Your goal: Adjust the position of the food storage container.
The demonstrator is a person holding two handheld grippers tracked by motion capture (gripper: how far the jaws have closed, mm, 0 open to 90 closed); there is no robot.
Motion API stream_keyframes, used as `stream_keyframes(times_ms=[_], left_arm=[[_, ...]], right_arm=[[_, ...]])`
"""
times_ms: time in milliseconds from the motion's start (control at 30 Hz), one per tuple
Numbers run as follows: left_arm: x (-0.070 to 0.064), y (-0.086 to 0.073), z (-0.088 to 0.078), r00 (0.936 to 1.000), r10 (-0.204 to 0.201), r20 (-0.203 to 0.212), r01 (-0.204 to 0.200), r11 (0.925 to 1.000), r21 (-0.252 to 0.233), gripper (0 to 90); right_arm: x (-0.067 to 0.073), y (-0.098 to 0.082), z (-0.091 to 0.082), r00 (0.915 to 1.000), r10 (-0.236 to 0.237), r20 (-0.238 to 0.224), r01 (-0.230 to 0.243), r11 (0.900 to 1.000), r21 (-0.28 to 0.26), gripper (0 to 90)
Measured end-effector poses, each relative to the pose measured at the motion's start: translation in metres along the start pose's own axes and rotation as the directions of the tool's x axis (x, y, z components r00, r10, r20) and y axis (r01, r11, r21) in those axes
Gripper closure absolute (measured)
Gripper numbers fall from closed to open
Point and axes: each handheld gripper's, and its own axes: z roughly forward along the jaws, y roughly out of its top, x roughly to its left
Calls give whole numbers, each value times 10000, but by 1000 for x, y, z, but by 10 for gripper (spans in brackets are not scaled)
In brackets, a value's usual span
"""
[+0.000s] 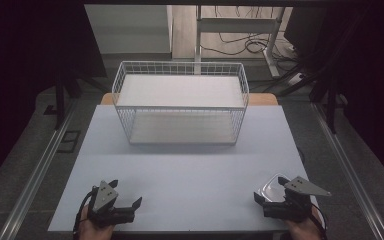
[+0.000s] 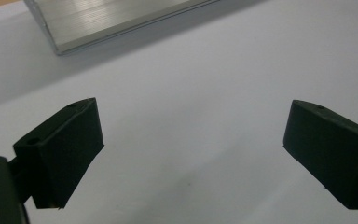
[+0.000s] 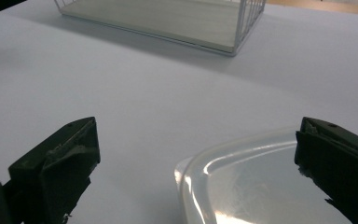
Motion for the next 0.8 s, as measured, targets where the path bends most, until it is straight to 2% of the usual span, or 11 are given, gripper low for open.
stream_keyframes(times_ms=[167,300,500,667,733,767,800], left_arm=[[1,-1,0,9999,121,-88,-119,9997,202,39],[2,-2,0,10000,48,-84,-47,9999,158,38],[2,-2,1,9998,95,-160,-90,9995,317,38],[2,-2,1,9997,151,-166,-147,9996,256,34],[2,-3,0,9996,191,-187,-188,9997,147,30],[2,-3,0,9996,201,-211,-198,9997,111,28],[3,-3,-1,9996,188,-227,-187,9998,65,26]], right_arm=[[1,-2,3,10000,0,25,-1,9996,290,0],[2,-2,5,9998,-27,189,18,9989,465,0],[-3,-3,3,9996,-78,286,55,9969,785,0],[-7,-3,0,9997,16,264,-43,9943,1064,0],[-9,-3,-2,9995,162,285,-195,9928,1181,35],[-11,-3,-5,9990,286,354,-325,9927,1158,84],[-16,-2,-11,9969,671,416,-716,9902,1201,186]])
